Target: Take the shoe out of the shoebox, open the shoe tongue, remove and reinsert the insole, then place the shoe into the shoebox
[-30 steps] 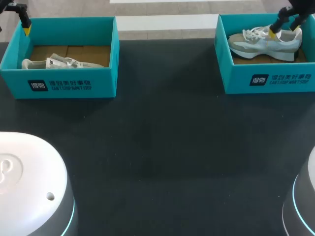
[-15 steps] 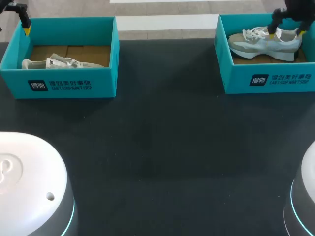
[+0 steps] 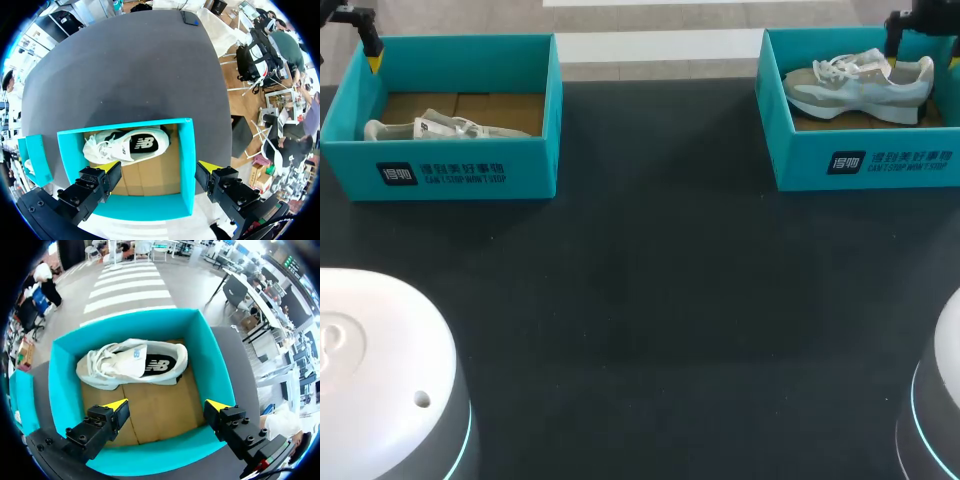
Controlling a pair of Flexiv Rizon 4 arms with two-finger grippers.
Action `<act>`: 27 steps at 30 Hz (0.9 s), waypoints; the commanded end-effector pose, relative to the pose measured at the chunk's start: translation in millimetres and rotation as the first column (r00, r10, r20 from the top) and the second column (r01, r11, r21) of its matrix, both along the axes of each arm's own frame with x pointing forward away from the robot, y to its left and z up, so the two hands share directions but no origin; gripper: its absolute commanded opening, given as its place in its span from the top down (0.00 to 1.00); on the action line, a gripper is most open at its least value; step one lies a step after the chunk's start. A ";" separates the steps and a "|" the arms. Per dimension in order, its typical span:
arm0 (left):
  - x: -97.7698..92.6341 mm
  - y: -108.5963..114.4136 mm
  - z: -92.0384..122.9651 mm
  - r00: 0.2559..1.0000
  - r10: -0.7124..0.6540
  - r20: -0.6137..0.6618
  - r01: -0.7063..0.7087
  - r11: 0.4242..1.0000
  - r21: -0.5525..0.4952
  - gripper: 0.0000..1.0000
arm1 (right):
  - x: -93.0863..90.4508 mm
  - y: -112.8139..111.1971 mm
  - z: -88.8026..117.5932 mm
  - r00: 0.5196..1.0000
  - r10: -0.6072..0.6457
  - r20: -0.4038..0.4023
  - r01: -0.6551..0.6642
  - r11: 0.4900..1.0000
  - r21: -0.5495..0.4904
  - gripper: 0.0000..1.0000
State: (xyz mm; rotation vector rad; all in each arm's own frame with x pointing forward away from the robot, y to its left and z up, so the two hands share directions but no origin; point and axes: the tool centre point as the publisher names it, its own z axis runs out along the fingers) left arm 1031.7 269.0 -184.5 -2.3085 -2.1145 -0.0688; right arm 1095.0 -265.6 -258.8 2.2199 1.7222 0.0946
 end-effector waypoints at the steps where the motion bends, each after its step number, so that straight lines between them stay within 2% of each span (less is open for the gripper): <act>1: -0.3 0.0 0.3 1.000 0.000 0.000 0.000 1.000 0.002 0.00 | 36.3 -15.1 -13.6 0.996 -0.046 -0.082 0.049 0.998 0.039 0.00; 9: -0.3 0.0 0.3 1.000 0.000 0.000 0.000 1.000 0.002 0.00 | 63.7 -39.9 -23.4 0.991 -0.102 -0.091 0.105 0.994 0.035 0.00; 13: -0.3 0.0 0.3 1.000 0.000 0.000 0.000 1.000 0.002 0.00 | 71.9 -46.2 -29.8 0.988 -0.120 -0.092 0.124 0.992 0.032 0.38; 15: -0.3 0.0 0.3 1.000 0.000 0.000 0.000 1.000 0.002 0.00 | 74.7 -48.1 -33.3 0.987 -0.130 -0.089 0.134 0.991 0.033 0.53; 16: -0.3 0.0 0.3 1.000 0.000 0.000 0.000 1.000 0.002 0.00 | 75.9 -49.3 -35.9 0.987 -0.133 -0.092 0.136 0.990 0.031 0.56; 27: -0.3 0.0 0.3 1.000 0.000 0.000 0.000 1.000 0.002 0.00 | 74.5 -57.9 -61.3 0.981 -0.145 -0.133 0.151 0.988 0.034 0.58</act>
